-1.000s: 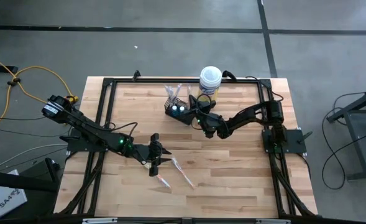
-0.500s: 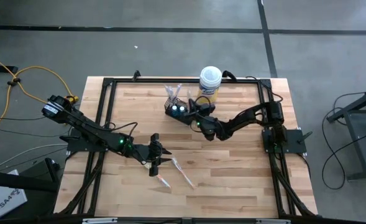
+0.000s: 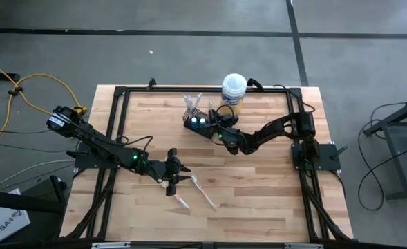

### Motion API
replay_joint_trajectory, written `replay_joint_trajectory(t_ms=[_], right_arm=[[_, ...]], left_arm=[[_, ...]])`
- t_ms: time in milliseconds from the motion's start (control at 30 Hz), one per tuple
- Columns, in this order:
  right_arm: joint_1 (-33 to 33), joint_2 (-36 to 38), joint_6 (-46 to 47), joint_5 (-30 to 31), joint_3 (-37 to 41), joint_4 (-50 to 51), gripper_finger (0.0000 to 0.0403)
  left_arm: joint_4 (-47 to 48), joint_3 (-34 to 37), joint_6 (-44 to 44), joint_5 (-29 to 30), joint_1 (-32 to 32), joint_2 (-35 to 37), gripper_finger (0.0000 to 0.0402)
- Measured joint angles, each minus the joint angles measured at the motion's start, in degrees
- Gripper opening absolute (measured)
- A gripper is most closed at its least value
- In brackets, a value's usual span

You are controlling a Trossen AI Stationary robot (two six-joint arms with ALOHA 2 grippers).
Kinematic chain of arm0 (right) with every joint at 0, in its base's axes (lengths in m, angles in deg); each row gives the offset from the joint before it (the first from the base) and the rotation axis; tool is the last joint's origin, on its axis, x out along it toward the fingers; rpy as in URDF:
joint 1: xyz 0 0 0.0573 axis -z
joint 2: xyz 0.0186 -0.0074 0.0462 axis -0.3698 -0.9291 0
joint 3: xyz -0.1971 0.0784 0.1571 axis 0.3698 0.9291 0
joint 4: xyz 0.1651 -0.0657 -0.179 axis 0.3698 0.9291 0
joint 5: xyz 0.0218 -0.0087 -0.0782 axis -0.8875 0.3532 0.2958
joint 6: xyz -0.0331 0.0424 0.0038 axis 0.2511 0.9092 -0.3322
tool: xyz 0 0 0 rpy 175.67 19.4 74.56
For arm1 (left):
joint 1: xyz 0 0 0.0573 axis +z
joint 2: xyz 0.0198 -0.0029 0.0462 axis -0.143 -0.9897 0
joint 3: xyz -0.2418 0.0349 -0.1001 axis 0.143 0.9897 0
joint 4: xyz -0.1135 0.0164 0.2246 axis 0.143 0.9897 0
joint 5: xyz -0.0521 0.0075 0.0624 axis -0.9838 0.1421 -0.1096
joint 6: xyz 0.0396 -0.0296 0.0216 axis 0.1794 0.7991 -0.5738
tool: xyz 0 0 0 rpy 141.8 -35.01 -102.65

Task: Pick & Place toothbrushing station
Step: Put the right orange toothbrush into the black mesh organizer

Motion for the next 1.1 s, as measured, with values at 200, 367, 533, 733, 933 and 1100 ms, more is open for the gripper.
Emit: replay_joint_trajectory(t_ms=[200,367,533,733,933,1100], right_arm=[[0.9,0.0,0.0,-0.4,0.0,-0.1,0.0091],[0.7,0.0,0.0,-0.4,0.0,-0.3,0.0099],[0.2,0.1,-4.3,-0.1,0.0,-4.2,0.01],[-1.5,0.1,-15.3,1.2,0.0,-13.8,0.0106],[-3.8,0.1,-22.6,7.3,0.0,-17.1,0.0115],[-7.6,0.3,-25.6,9.2,0.0,-19.0,0.0119]], left_arm=[[0.0,0.0,0.0,0.0,0.0,0.0,0.0116],[0.0,0.0,0.0,0.0,0.0,0.0,0.0116],[0.0,0.0,0.0,0.0,0.0,0.0,0.0116],[0.0,0.0,0.0,0.0,0.0,0.0,0.0116],[0.0,0.0,0.0,0.0,0.0,0.0,0.0116],[0.0,0.0,0.0,0.0,0.0,0.0,0.0116]])
